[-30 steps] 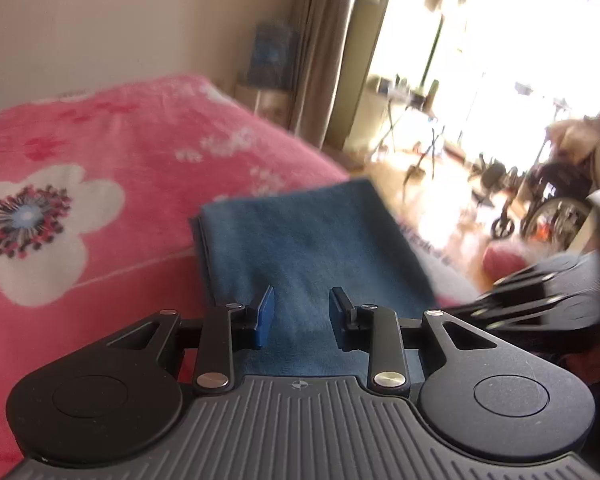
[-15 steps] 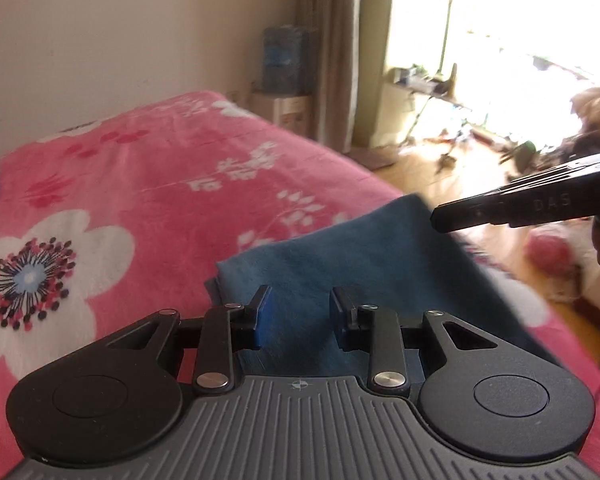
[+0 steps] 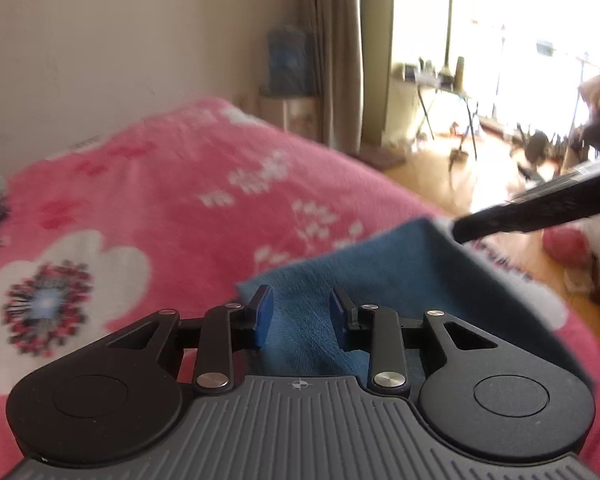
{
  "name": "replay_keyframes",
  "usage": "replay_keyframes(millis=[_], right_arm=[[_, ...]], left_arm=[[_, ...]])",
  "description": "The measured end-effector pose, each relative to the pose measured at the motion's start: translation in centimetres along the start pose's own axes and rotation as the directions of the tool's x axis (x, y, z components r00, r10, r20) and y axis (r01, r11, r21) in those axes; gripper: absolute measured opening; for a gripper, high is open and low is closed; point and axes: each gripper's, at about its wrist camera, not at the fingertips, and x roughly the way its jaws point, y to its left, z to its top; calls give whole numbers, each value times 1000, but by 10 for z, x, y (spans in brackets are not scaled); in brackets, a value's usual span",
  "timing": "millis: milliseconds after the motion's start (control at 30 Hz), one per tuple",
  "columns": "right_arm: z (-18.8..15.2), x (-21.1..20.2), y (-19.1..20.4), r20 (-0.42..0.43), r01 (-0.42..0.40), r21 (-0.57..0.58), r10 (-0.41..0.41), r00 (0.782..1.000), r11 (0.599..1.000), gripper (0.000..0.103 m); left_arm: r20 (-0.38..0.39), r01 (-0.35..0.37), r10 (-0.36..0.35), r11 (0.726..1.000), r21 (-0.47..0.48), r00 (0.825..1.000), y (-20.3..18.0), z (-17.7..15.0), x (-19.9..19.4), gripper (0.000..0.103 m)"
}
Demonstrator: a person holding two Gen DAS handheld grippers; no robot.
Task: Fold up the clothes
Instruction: 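Open the left gripper and pull it back from the jeans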
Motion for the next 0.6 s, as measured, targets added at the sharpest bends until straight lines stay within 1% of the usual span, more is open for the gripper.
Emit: replay_keyframes(millis=[67,100,133,200,233,267,300,367,400,433,500,533,600], right_arm=[[-9,-34,8,15,-20,-48,21,1000,999,0],[-18,-49,13,5,-26,-74,26,1000,997,0],[-29,-63,19,-17,-37,-99,36,999,994,0],[-53,-76,30,-49,-53,-144,46,998,988,0],[-64,-83,36,-65,-61,-166,51,997,984,0],[-76,-89,42,-81,-69,-187,55,995,980,0],[-85,-86,44,-96,-62,-190,44,994,980,0],[-101,-75,46,-127,-41,-189,17,992,981,0],[-110,-70,48,-143,-30,-189,3,990,982,0],[-116,-59,45,-163,-19,-175,-10,987,984,0],[-124,-43,33,-165,-26,-94,10,986,995,0],[-125,-42,32,-158,-27,-82,13,987,996,0],[-124,-44,37,-156,-16,-107,-1,988,994,0]], left_arm=[[18,15,-14,1000,-18,1000,-2,-7,-34,31],[15,27,-27,999,-24,1000,-4,-13,-49,31],[2,48,-48,999,-22,999,-8,-21,-62,31],[-39,88,-88,996,13,995,-25,-40,-82,31],[-64,99,-97,994,35,993,-34,-51,-87,31],[-90,100,-96,994,42,991,-42,-61,-87,28],[-116,98,-93,994,40,989,-49,-71,-85,26],[-176,91,-90,996,-4,980,-53,-87,-74,22],[-188,82,-85,996,-23,978,-53,-93,-68,21],[-192,74,-81,996,-39,978,-52,-98,-63,21],[-196,64,-75,996,-60,978,-53,-100,-59,21],[-197,62,-74,996,-68,978,-53,-99,-58,21],[-193,64,-77,995,-74,978,-52,-100,-58,22]])
